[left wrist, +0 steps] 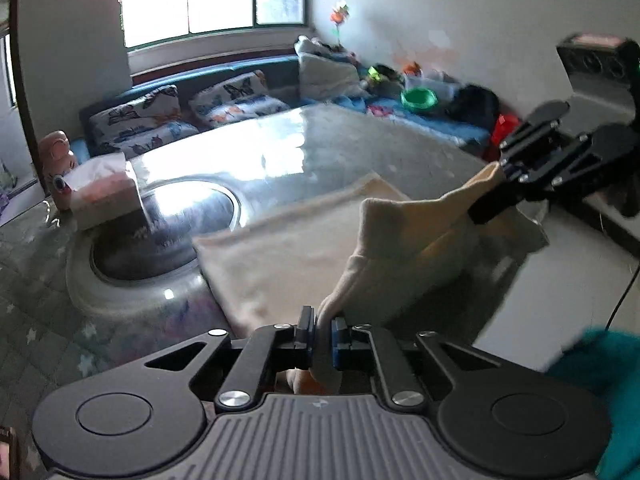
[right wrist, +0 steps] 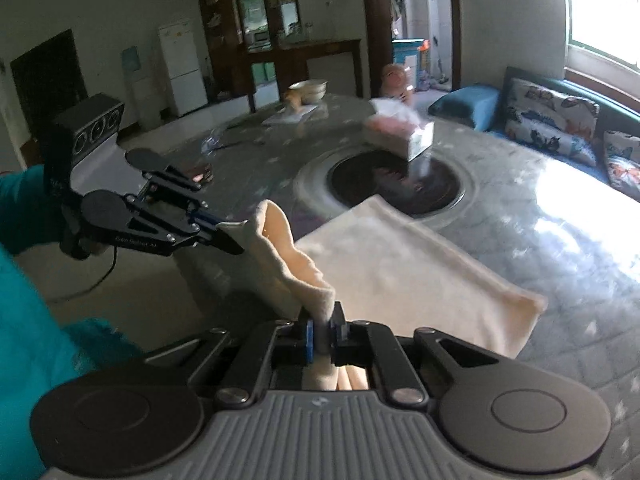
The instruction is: Fold clothes
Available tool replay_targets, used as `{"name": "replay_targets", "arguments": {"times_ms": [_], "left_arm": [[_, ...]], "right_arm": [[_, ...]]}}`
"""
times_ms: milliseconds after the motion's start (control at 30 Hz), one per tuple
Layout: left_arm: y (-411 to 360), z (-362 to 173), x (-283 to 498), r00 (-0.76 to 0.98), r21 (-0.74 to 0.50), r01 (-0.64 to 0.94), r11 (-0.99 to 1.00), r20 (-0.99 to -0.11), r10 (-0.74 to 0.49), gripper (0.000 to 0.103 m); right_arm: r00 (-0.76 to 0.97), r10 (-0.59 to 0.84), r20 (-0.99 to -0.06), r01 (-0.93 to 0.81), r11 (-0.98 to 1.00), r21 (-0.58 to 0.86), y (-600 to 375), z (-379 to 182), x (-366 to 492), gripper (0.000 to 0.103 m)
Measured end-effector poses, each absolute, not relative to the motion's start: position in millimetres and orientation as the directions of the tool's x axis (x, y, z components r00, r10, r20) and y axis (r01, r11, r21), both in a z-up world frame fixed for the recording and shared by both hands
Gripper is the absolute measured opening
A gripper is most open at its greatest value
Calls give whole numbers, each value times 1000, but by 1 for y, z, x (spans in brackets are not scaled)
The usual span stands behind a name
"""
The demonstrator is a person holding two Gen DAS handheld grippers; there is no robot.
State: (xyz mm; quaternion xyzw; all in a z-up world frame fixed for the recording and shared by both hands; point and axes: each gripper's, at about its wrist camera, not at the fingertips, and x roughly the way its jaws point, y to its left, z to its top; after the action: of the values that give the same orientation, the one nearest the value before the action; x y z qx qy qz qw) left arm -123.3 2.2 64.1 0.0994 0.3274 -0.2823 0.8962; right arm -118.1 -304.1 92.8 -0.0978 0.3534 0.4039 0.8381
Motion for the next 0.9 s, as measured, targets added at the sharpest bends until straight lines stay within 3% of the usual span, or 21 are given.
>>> {"name": "replay_targets", "arguments": {"times_ms": [233, 467, 533, 600, 667, 733, 900], "left_arm": [[-4, 63, -30, 649, -32, 503, 864, -646, -402, 9], [-14, 9, 36, 674, -68, 384, 921, -661, -330, 13], [-12, 1, 41, 689, -76, 353, 932, -653, -314, 16], [-10, 0, 42, 707, -70, 329, 942, -643, -295, 23], [-8, 2, 43, 723, -48, 320, 946, -633, -276, 28], [-3, 5, 46, 735, -42, 301, 953, -626, -260, 42], [5, 18, 36, 752, -66, 260, 963, -612, -245, 42]], "right_arm": [[466, 572, -675, -689, 714, 129, -310, 87, -37, 6], [563, 439, -700, -491, 859, 144, -307, 8, 46, 11], [589, 409, -697, -456, 880, 131, -304, -12, 50, 22], [612, 393, -686, -434, 892, 124, -306, -15, 45, 27], [644, 373, -668, -415, 904, 105, -309, -9, 40, 27], [672, 338, -659, -398, 915, 63, -311, 0, 35, 27], [639, 393, -661, -459, 885, 83, -298, 18, 29, 27]]}}
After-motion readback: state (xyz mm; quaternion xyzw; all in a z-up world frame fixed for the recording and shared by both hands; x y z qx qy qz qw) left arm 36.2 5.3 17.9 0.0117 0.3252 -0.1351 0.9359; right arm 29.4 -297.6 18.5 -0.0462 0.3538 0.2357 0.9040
